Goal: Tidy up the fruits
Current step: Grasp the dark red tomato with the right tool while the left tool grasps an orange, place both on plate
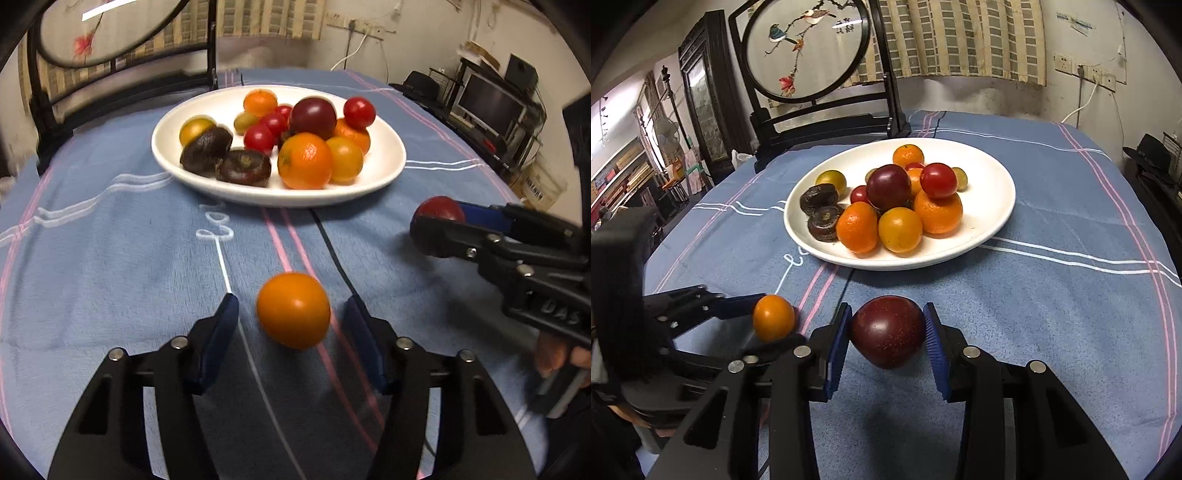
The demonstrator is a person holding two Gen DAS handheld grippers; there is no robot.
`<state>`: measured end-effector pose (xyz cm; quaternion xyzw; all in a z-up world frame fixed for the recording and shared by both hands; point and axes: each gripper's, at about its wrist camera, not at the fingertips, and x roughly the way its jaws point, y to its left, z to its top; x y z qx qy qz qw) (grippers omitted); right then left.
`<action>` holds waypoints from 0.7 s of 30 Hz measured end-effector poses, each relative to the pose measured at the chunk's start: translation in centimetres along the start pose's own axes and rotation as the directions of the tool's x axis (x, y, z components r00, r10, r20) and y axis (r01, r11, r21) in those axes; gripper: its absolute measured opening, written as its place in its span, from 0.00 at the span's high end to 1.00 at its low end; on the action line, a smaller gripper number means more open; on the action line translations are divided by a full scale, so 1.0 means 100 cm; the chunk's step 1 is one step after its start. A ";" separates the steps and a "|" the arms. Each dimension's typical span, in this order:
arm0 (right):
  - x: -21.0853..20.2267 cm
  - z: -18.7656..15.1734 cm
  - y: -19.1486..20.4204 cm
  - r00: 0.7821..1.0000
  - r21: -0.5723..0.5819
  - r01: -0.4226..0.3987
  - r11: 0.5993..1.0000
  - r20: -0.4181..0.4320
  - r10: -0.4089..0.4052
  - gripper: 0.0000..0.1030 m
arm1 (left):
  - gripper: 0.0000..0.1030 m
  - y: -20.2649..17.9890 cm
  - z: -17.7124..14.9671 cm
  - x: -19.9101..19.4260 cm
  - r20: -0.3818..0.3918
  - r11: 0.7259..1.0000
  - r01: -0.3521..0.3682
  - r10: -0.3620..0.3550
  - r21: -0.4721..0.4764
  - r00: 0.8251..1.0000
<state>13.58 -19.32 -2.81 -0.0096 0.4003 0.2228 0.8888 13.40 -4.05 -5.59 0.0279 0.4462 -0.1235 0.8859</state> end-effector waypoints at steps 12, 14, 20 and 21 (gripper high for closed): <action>0.002 0.001 0.002 0.999 -0.002 0.037 0.999 0.013 -0.037 0.61 | 0.65 0.005 0.007 -0.029 0.074 1.000 -0.010 0.009 0.010 0.997; -0.003 0.004 0.005 0.999 0.001 0.029 1.000 0.027 -0.029 0.61 | 0.65 0.007 0.013 -0.034 0.084 1.000 -0.017 0.016 0.007 0.996; -0.017 0.034 0.016 0.994 -0.057 0.030 0.998 0.109 -0.024 0.61 | 0.65 0.024 0.056 -0.033 0.090 0.997 -0.059 0.063 -0.047 0.994; -0.016 0.043 0.016 0.992 -0.068 0.045 0.997 0.121 -0.037 0.61 | 0.65 0.029 0.067 -0.030 0.095 0.995 -0.073 0.079 -0.065 0.992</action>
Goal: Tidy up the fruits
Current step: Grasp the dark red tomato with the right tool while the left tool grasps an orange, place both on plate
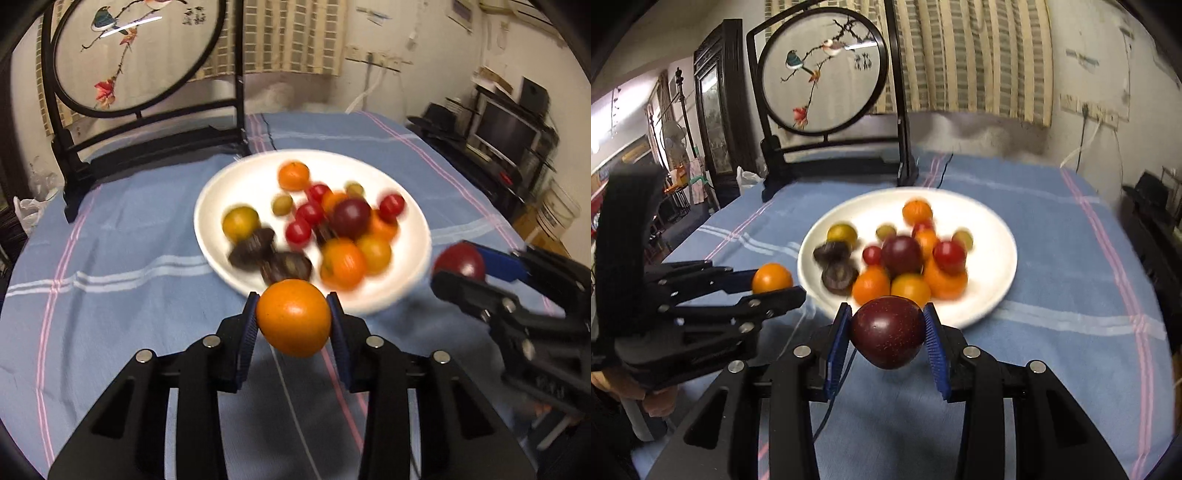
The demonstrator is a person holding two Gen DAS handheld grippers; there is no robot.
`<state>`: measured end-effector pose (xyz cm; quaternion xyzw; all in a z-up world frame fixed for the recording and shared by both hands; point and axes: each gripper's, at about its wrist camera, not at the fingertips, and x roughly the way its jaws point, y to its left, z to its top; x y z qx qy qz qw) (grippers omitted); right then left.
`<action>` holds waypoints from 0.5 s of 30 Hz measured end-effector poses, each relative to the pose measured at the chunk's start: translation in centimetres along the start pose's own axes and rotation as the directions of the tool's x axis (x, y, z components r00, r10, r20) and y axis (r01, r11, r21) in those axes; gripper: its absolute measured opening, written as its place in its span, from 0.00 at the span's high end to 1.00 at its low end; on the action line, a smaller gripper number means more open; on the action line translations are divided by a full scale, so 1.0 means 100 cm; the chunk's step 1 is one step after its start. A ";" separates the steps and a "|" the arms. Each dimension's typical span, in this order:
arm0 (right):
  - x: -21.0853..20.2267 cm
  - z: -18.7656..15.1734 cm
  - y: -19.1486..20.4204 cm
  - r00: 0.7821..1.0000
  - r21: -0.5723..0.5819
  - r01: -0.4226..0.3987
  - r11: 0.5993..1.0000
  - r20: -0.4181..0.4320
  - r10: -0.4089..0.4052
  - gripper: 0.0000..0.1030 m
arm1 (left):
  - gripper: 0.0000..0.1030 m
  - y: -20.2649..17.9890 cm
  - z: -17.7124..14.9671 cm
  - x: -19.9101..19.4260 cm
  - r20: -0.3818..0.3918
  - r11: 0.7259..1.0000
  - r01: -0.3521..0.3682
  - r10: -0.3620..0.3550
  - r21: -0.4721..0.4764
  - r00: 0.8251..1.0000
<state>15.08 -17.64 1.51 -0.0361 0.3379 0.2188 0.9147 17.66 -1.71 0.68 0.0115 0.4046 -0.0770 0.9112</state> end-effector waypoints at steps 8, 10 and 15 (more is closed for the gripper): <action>0.037 0.052 -0.020 0.998 0.032 0.052 0.998 0.042 -0.053 0.61 | 0.65 0.009 0.048 0.036 -0.008 0.989 -0.126 0.126 -0.081 0.992; 0.050 0.059 -0.023 0.997 0.040 0.065 0.997 0.033 -0.066 0.61 | 0.65 0.012 0.051 0.047 -0.025 0.986 -0.129 0.127 -0.106 0.992; 0.077 0.068 -0.025 0.997 0.036 0.075 0.997 -0.002 -0.075 0.61 | 0.65 0.015 0.056 0.061 -0.033 0.984 -0.133 0.130 -0.117 0.991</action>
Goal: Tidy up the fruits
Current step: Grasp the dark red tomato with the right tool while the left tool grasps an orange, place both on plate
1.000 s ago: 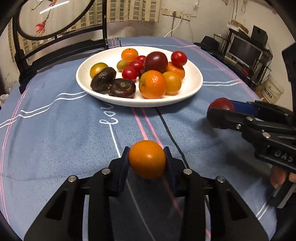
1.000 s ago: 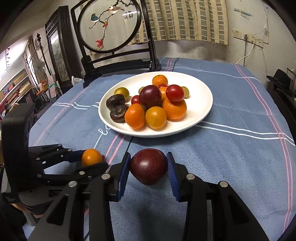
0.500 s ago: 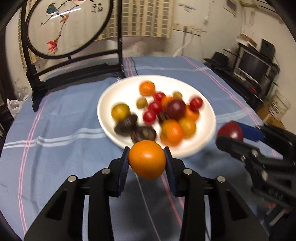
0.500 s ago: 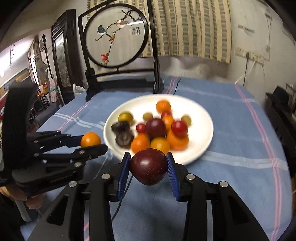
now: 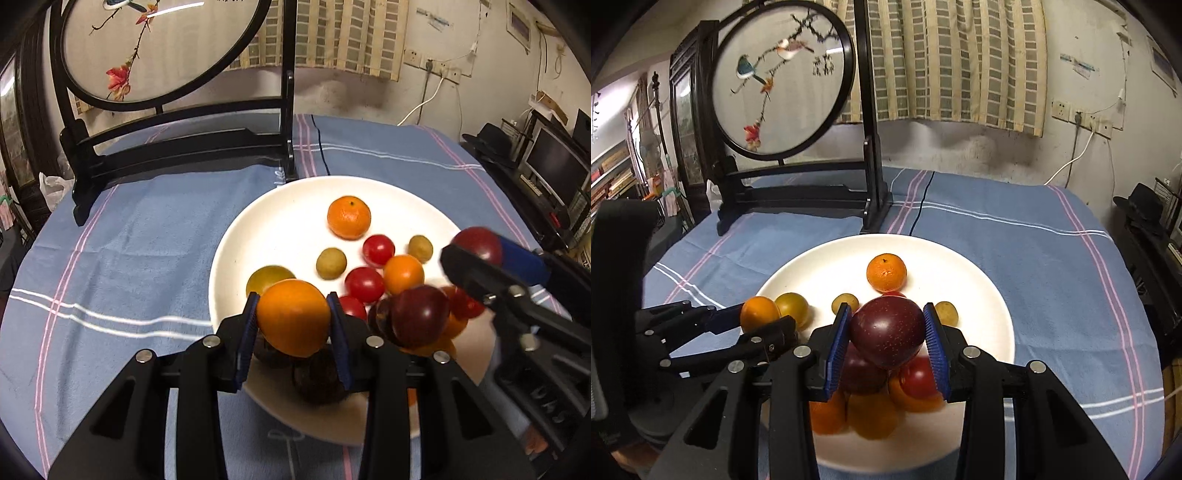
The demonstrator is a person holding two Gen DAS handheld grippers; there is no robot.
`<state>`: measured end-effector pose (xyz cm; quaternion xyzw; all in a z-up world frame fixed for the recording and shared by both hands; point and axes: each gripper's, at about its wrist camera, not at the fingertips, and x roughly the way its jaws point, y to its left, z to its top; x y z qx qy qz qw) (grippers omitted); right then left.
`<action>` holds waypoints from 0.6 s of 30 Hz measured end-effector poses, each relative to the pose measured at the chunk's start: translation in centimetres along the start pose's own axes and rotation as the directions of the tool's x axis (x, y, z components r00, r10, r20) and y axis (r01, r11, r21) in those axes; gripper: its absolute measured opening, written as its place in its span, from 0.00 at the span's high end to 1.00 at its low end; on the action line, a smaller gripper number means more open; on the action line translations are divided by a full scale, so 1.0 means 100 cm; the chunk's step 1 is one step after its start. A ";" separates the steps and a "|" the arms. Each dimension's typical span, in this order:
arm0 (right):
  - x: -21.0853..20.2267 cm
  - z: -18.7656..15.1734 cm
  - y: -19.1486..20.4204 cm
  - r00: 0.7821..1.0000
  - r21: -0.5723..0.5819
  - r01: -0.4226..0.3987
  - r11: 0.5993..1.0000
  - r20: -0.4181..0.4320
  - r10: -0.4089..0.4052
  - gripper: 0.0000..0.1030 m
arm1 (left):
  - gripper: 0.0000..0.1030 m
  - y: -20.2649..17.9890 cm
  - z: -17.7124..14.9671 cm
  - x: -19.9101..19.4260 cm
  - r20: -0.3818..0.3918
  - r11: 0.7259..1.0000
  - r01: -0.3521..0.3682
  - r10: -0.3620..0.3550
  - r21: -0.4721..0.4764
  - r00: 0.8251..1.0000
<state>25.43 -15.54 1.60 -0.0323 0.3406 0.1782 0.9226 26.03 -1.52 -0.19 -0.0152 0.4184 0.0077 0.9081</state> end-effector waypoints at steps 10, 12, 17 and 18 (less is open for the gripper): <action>0.005 -0.002 -0.013 1.000 0.103 0.007 0.995 0.007 -0.008 0.46 | 0.42 0.007 0.010 0.010 -0.018 0.998 0.005 -0.006 -0.064 1.000; -0.003 -0.004 -0.015 1.000 0.107 0.002 0.994 0.021 -0.004 0.36 | 0.37 0.008 0.009 0.004 0.001 0.998 0.002 -0.002 -0.066 1.000; -0.030 -0.012 -0.014 0.999 0.095 -0.012 0.995 0.038 0.008 0.31 | 0.18 0.003 0.001 -0.020 0.051 0.999 -0.018 0.020 -0.035 0.998; -0.037 -0.017 -0.014 0.999 0.097 -0.006 0.995 0.042 0.002 0.22 | 0.14 0.004 -0.003 -0.025 0.054 0.999 -0.023 0.025 -0.039 0.998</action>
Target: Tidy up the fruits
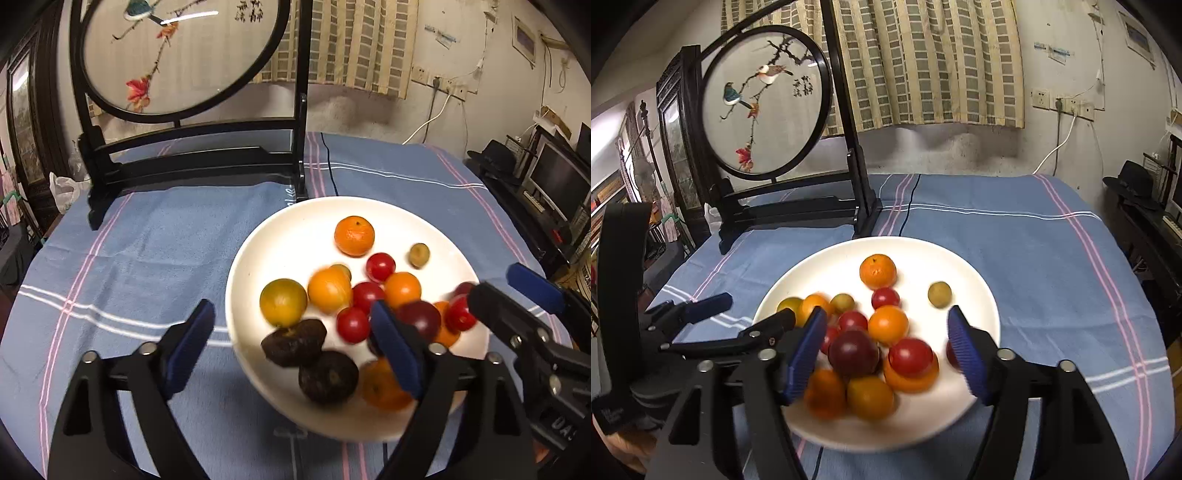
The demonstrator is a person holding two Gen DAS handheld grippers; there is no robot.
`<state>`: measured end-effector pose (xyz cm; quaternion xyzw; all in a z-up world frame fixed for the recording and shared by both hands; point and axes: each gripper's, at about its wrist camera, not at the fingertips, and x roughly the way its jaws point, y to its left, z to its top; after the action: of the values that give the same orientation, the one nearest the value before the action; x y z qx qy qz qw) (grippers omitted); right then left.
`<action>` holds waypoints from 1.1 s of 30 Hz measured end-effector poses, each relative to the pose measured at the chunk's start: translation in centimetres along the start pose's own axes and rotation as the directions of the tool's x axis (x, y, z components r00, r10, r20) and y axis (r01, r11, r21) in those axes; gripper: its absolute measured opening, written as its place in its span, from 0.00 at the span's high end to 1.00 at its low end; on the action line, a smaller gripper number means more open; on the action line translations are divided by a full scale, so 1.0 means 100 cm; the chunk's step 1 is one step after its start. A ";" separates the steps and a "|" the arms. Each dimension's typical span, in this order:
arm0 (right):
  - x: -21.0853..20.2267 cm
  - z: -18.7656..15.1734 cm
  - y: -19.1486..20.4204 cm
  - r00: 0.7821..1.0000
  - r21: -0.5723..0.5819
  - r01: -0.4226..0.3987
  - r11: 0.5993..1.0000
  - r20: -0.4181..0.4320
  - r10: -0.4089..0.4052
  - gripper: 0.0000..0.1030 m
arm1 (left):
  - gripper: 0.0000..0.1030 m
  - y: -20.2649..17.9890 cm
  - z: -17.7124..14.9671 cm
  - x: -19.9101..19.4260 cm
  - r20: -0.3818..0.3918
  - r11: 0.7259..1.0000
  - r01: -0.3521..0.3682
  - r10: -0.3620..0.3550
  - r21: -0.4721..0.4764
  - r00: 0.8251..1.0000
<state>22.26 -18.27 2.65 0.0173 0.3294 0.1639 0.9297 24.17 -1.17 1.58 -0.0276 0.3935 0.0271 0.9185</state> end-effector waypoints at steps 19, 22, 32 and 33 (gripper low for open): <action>-0.053 -0.084 0.003 0.998 0.035 0.036 0.999 -0.043 -0.034 0.04 | 0.07 0.016 -0.079 -0.071 0.023 0.999 -0.031 0.031 0.026 0.999; -0.049 -0.095 -0.002 0.999 0.054 0.001 0.999 -0.047 0.002 0.04 | 0.07 0.020 -0.090 -0.070 0.023 0.999 -0.040 0.040 0.019 0.999; -0.046 -0.097 -0.007 0.998 0.060 0.004 0.998 -0.065 0.000 0.03 | 0.06 0.019 -0.103 -0.056 -0.010 0.999 -0.021 0.021 0.049 1.000; -0.046 -0.098 -0.006 0.998 0.055 0.006 0.998 -0.069 -0.002 0.03 | 0.06 0.019 -0.104 -0.057 -0.015 0.999 -0.016 0.017 0.047 1.000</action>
<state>13.06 -21.06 -2.30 0.0366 0.3657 0.1534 0.9173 12.64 -0.17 -1.55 -0.0031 0.4012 0.0251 0.9156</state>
